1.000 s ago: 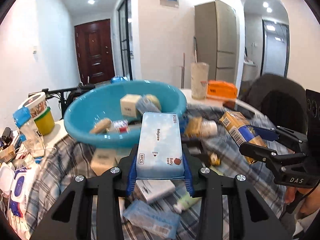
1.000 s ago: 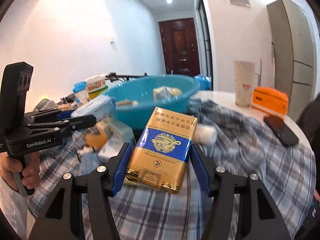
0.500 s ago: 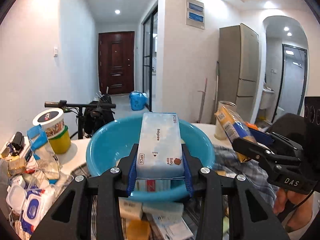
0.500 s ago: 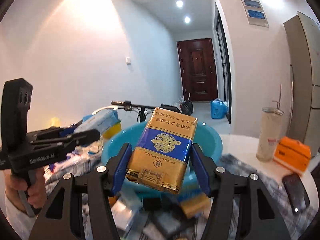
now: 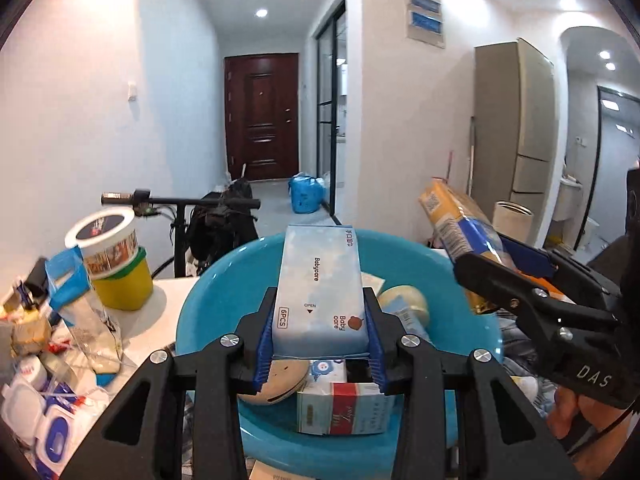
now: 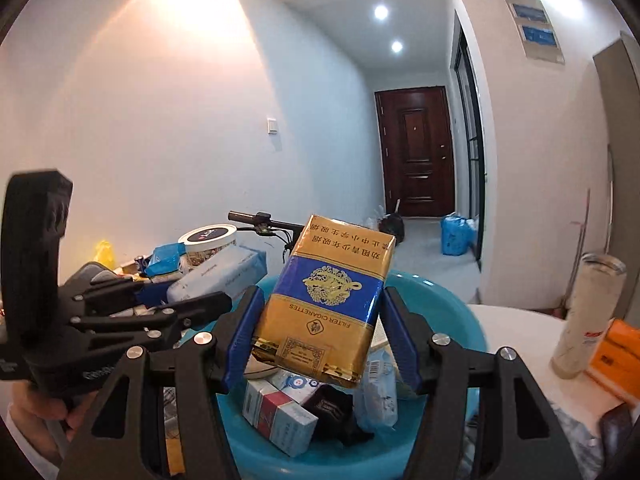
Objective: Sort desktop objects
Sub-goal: 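Lift and carry the Babycare pack and gold box over the blue basin with both tools, then lower the Babycare pack into the basin and open the left tool while the right tool holds the gold box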
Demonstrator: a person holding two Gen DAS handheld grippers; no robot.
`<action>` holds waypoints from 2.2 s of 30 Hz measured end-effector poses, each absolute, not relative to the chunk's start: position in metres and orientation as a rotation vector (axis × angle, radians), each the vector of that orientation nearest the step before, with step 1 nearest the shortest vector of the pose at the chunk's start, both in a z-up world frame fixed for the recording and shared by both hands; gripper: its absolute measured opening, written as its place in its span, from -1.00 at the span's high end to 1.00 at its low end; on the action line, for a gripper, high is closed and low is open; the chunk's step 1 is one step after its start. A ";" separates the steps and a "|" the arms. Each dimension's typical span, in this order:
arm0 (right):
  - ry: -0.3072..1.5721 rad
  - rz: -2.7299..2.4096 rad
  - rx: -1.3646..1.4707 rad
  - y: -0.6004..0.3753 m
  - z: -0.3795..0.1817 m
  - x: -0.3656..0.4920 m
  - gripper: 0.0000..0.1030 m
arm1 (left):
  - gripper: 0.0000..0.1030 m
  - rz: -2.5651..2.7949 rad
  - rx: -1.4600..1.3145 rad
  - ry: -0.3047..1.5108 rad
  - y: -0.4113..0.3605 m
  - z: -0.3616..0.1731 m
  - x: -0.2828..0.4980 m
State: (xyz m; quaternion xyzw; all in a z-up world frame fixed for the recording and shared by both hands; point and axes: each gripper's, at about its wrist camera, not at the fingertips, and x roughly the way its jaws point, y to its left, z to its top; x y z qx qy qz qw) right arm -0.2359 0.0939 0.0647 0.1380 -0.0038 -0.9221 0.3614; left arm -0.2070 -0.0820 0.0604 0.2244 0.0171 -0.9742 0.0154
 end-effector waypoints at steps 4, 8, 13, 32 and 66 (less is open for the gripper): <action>-0.067 -2.369 0.419 0.094 0.048 -0.253 -0.14 | 0.20 -3.002 0.721 0.095 -0.092 0.045 -0.217; -0.074 -2.361 0.424 0.096 0.044 -0.253 -0.14 | 0.20 -3.002 0.732 0.097 -0.093 0.040 -0.221; -0.046 -2.372 0.401 0.095 0.044 -0.245 -0.14 | 0.20 -3.022 0.714 0.098 -0.090 0.040 -0.219; -0.015 -2.386 0.423 0.089 0.038 -0.245 -0.14 | 0.20 -3.020 0.737 0.098 -0.088 0.032 -0.223; 0.002 -2.398 0.425 0.091 0.035 -0.246 -0.14 | 0.20 -3.021 0.758 0.095 -0.089 0.032 -0.223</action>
